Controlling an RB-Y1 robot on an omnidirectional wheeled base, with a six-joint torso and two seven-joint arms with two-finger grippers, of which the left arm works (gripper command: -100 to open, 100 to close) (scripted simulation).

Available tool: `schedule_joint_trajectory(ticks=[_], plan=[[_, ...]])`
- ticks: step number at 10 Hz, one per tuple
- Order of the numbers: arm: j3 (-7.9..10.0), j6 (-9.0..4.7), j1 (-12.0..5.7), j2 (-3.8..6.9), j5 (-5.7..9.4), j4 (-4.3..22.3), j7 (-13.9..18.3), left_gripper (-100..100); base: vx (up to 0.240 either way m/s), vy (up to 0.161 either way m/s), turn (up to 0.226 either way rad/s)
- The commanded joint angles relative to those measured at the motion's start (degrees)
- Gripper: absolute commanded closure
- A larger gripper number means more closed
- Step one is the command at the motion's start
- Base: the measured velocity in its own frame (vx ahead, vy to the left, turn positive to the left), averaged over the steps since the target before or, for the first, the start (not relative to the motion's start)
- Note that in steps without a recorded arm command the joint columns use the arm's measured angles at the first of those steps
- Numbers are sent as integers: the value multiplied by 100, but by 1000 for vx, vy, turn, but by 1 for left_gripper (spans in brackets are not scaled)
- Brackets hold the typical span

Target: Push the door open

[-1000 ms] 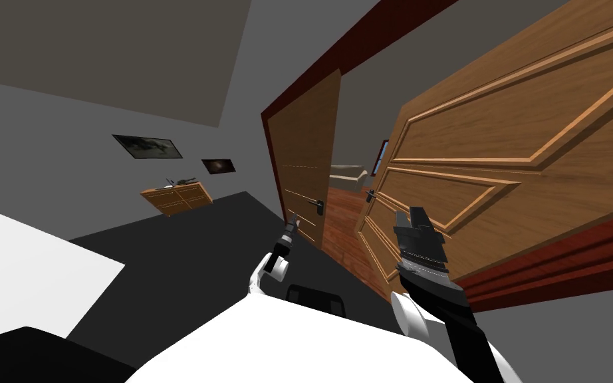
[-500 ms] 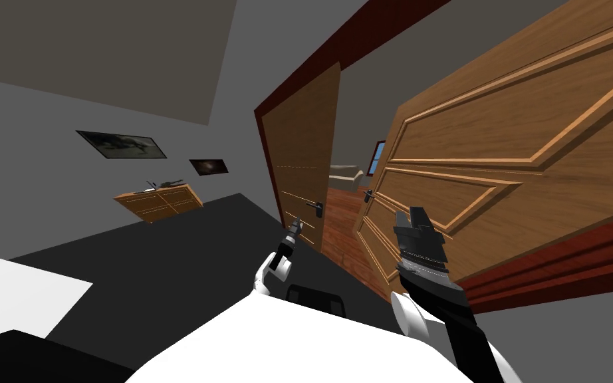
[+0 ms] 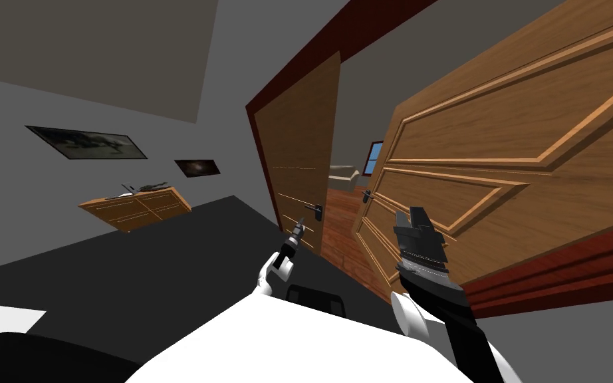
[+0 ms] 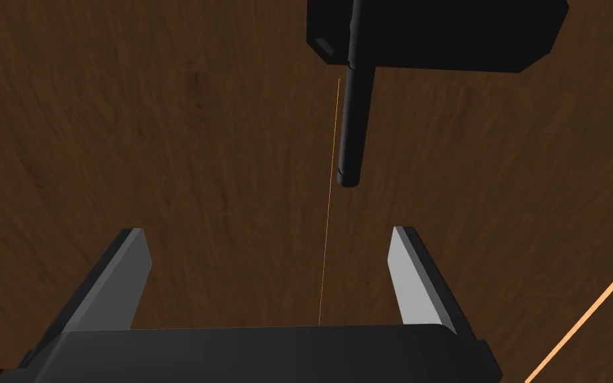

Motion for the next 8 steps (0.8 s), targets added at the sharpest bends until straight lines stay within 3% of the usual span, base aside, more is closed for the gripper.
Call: schedule_joint_trajectory(ticks=[1,5,8], plan=[[-57,37,-93,16,3,165,20,-100,98,56,-62],[-246,124,-330,55,5,629,71,-100,136,80,-102],[-218,126,-380,25,8,708,60,-100,100,21,-31]])
